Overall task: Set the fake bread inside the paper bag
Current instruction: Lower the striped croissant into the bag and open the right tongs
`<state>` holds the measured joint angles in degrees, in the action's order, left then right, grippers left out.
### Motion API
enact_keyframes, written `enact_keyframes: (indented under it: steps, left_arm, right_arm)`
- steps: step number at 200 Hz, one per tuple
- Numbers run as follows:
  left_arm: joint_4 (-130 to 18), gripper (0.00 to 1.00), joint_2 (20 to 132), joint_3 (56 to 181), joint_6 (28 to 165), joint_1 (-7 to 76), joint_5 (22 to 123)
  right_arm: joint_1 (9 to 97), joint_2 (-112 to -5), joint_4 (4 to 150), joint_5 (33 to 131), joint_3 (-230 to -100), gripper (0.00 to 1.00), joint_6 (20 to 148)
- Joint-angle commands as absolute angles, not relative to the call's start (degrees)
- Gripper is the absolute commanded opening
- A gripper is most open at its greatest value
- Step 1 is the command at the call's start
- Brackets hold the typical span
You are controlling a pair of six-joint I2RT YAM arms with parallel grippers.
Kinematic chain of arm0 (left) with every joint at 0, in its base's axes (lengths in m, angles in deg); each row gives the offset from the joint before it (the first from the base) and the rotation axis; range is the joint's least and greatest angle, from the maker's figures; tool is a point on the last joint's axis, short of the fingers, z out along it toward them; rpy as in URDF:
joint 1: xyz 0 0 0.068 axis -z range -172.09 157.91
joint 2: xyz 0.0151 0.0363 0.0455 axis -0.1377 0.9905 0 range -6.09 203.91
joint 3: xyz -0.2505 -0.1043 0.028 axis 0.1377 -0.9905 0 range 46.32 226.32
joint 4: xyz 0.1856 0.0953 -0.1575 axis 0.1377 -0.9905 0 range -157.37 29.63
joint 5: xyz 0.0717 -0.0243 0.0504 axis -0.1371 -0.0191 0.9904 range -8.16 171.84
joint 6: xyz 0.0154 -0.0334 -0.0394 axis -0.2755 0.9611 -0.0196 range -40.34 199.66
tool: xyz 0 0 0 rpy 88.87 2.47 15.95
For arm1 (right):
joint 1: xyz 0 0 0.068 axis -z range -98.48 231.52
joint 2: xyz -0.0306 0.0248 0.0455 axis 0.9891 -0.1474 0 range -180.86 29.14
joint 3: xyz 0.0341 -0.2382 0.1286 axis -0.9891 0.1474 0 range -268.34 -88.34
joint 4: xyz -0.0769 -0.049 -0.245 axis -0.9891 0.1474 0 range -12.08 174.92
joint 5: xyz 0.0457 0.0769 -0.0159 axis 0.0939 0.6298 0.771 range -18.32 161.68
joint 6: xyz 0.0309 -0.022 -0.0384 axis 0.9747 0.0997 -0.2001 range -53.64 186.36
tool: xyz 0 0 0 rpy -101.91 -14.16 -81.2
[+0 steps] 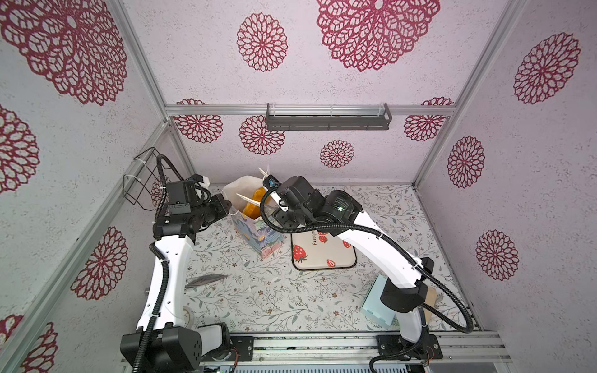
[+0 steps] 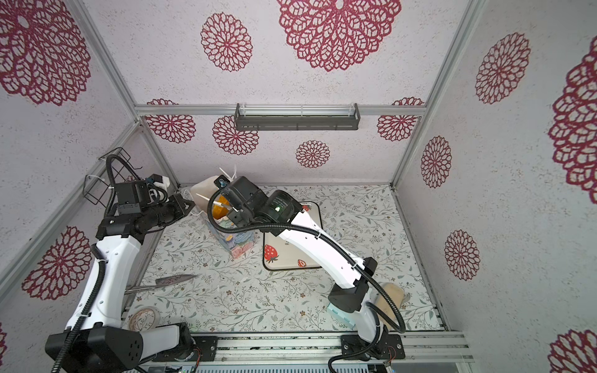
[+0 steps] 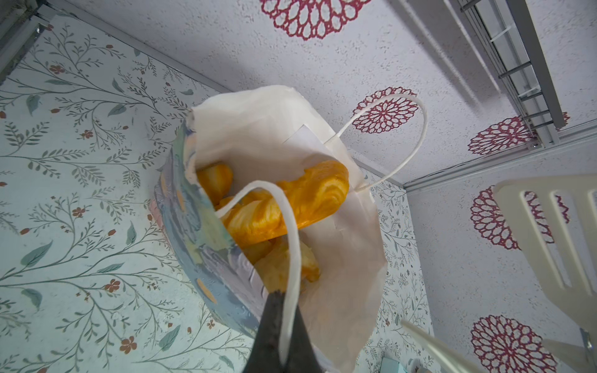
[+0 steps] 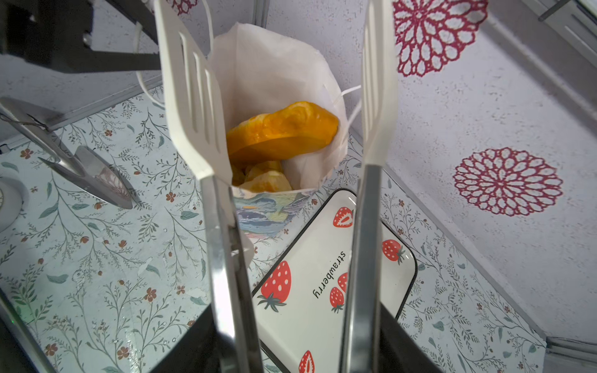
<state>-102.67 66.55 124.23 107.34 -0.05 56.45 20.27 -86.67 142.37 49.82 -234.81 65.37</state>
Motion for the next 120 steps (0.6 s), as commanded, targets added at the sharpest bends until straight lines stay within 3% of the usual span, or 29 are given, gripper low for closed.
enact_keyframes:
  steps: [1,50,71,120]
  left_arm:
    - [-101.9,0.05,65.5,123.8,107.5,0.3,56.1]
    - [-101.7,0.07,65.5,124.0,107.5,0.3,56.1]
    - [-101.9,0.16,65.5,124.7,107.3,0.4,56.0]
    - [-103.3,0.51,64.8,126.7,107.1,0.3,56.4]
  right_arm:
    - [20.8,-83.2,139.9,45.4,-236.7,0.60,66.3]
    - [21.6,-75.6,136.2,44.2,-227.1,0.54,68.3]
    - [22.1,-72.0,134.1,45.0,-222.5,0.52,69.4]
    - [24.4,-64.3,130.4,46.1,-212.3,0.49,71.8]
